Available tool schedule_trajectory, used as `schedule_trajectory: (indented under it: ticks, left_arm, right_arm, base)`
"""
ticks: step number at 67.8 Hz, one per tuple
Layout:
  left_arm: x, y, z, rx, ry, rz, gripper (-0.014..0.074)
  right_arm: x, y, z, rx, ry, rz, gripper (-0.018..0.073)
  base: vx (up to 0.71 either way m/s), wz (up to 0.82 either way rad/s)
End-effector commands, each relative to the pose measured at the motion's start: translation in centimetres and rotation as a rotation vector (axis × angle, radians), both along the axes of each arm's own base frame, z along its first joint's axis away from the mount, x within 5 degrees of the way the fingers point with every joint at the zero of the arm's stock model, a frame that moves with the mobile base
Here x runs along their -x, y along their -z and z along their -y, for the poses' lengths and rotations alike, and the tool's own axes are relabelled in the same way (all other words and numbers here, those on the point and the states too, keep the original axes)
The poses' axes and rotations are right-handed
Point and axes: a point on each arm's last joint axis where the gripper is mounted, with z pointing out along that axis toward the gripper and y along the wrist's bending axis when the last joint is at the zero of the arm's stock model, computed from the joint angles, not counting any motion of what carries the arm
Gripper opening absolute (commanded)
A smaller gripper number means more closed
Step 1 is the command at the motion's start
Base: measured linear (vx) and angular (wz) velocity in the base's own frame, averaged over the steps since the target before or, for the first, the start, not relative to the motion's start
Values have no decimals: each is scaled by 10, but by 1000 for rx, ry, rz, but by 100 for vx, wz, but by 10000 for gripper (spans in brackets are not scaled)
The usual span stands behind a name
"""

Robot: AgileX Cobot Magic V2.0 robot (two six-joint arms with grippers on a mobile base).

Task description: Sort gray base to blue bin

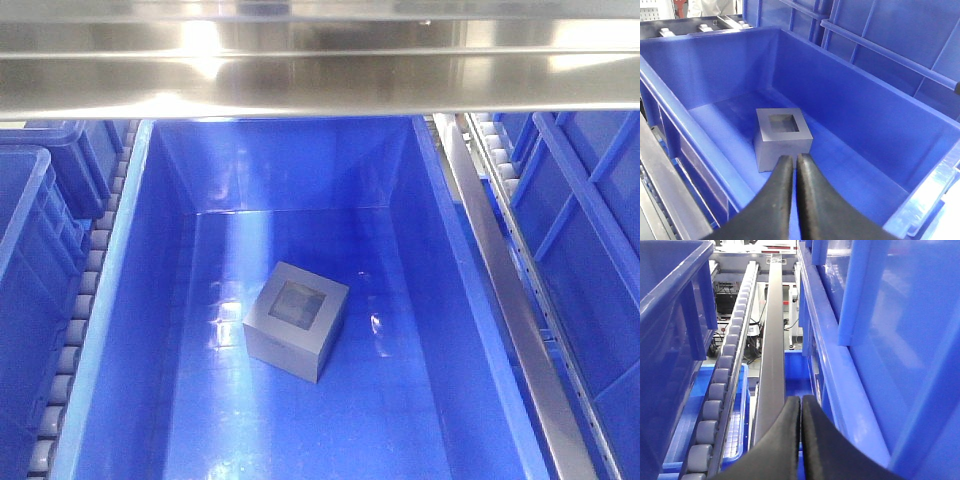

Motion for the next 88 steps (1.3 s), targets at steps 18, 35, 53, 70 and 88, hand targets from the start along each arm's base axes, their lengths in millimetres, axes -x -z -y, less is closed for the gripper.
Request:
schedule_trajectory:
  ticks: [18, 35, 53, 70, 88]
  left_arm:
    - [-13, 7, 1, 55, -142, 63, -8]
    - [-29, 19, -16, 97, -520, 204, -8]
    - [-31, 51, -24, 42, -647, 313, -8]
    - [-28, 82, -26, 61, -691, 333, -8]
    - [-28, 83, -27, 53, -700, 334, -8]
  right_arm:
    - [0, -6, 0, 18, 3, 82, -5]
    - [0, -6, 0, 18, 3, 82, -5]
    - [0, -6, 0, 18, 3, 82, -5]
    - [0, -6, 0, 18, 3, 82, -5]
    - [0, -6, 0, 18, 3, 81, -5]
  base:
    - [0, 0]
    - [0, 0]
    - [0, 0]
    - [0, 0]
    - [0, 0]
